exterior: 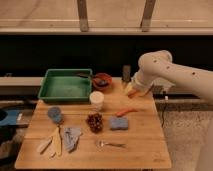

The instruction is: Place apple in paper cup

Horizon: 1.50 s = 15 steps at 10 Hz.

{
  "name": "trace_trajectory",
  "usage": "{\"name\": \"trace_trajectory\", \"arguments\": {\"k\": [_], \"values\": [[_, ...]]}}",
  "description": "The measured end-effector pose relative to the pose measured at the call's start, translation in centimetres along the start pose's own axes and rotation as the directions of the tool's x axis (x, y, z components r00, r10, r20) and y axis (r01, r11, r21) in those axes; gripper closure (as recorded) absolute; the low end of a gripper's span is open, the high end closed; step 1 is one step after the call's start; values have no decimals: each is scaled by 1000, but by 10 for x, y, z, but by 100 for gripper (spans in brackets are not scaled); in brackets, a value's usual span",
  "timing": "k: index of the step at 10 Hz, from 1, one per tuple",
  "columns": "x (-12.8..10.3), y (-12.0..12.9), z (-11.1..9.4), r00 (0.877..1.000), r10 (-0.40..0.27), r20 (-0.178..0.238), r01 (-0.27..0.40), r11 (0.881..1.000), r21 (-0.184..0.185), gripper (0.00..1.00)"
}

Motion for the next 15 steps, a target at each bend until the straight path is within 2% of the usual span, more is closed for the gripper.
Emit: {"name": "trace_trajectory", "arguments": {"k": [3, 4, 6, 9, 12, 15], "values": [[1, -2, 1, 1000, 4, -1, -4, 1000, -1, 100], [2, 0, 2, 1000, 7, -1, -7, 1000, -12, 100], [0, -3, 2, 1000, -13, 10, 13, 1000, -18, 100], [-22, 34, 8, 995, -98, 25, 99, 995, -29, 100], [-41, 80, 9, 980, -192, 44, 194, 979, -62, 100], [-37, 123, 11, 954, -295, 48, 299, 948, -110, 100]]}}
